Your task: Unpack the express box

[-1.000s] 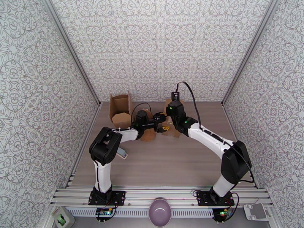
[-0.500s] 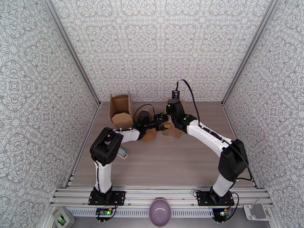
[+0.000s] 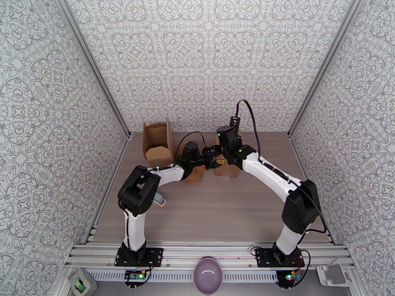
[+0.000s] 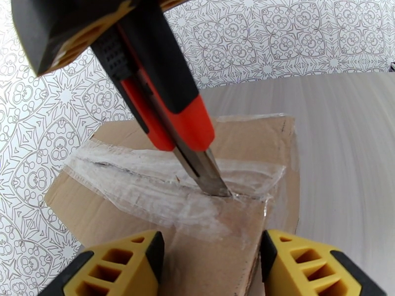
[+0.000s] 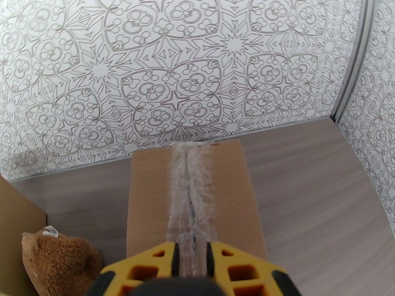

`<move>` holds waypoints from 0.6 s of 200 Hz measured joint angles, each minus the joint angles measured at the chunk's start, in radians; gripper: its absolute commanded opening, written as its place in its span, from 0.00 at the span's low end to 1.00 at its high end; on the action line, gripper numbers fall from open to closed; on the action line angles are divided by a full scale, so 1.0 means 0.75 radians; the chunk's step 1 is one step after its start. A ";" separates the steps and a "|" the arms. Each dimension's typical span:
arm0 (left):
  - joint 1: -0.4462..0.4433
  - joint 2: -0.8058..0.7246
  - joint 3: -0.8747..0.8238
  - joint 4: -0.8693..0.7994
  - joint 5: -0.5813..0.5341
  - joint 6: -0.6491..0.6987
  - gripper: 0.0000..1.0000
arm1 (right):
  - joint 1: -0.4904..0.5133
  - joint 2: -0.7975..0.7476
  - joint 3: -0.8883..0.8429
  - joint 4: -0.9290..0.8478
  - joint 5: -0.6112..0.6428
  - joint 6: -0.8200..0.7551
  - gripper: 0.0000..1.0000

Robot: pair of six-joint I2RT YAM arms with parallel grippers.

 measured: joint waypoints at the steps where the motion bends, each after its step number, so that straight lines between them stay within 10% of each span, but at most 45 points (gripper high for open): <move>1: 0.000 0.000 0.000 0.000 0.000 0.000 0.56 | 0.000 0.000 0.000 -0.001 0.002 0.003 0.00; 120: -0.017 0.000 0.057 -0.109 -0.040 -0.001 0.54 | -0.003 -0.002 0.000 -0.020 0.086 0.084 0.00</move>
